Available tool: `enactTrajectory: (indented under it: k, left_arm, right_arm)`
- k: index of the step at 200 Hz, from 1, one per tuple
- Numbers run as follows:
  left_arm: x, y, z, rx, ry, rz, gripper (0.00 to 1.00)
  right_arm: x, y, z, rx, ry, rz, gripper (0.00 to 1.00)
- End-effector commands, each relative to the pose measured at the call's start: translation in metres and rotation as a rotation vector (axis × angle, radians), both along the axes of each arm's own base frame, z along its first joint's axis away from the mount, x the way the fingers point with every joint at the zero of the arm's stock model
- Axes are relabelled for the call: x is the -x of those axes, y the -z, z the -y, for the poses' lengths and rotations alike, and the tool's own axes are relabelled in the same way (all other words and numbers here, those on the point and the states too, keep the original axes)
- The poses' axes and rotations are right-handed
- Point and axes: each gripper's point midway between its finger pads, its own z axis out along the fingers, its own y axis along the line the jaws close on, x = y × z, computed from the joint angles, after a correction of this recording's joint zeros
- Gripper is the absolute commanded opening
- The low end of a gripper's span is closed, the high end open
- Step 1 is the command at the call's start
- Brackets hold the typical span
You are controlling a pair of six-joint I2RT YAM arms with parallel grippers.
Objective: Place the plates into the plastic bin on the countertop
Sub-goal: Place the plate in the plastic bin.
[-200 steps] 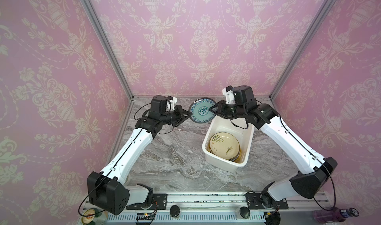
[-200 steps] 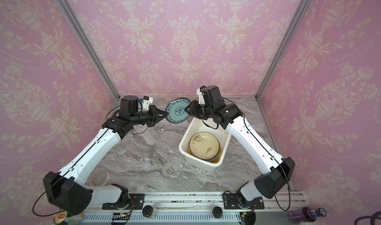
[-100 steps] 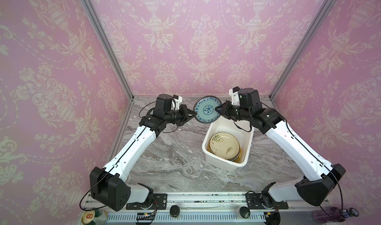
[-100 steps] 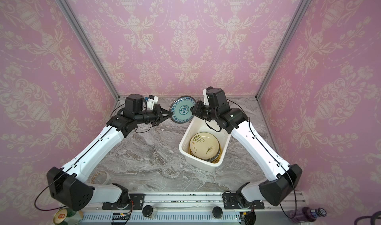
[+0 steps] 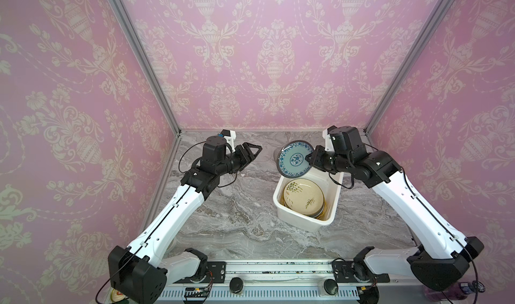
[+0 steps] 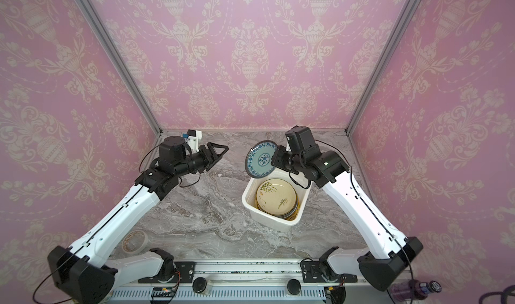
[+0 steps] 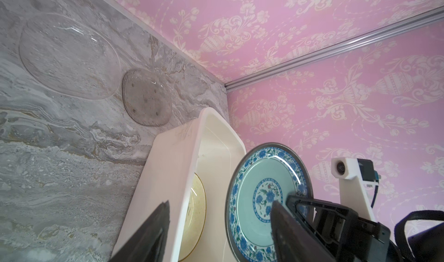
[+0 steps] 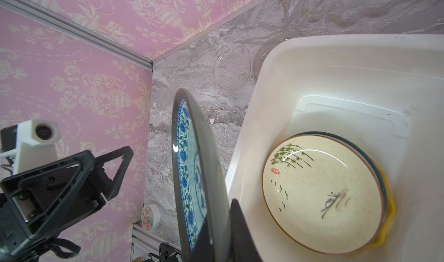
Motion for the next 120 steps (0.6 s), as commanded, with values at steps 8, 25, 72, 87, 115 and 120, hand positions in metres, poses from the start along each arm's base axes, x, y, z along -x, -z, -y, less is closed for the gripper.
enactTrajectory:
  k: [8,25,72,87,115,120]
  left_arm:
    - [-0.009,-0.021,-0.014,-0.091,-0.063,0.188,0.75]
    - [-0.01,-0.023,-0.011,-0.132,-0.033,0.226,0.76]
    - [0.002,-0.005,0.007,-0.346,0.145,0.273,0.78]
    - [0.008,0.003,0.012,-0.416,0.201,0.295,0.78]
    - [0.027,0.019,0.03,-0.538,0.354,0.327,0.79]
    - [0.033,0.021,0.034,-0.555,0.39,0.34,0.79]
  right_arm:
    - [0.026,0.029,0.031,0.122,0.043,-0.099,0.0]
    - [0.037,0.043,0.039,0.164,0.043,-0.144,0.0]
    - [0.049,0.078,0.048,0.265,0.019,-0.255,0.0]
    - [0.049,0.089,0.048,0.287,0.009,-0.287,0.0]
    - [0.043,0.102,0.042,0.307,-0.013,-0.325,0.0]
    - [0.042,0.104,0.04,0.307,-0.017,-0.331,0.0]
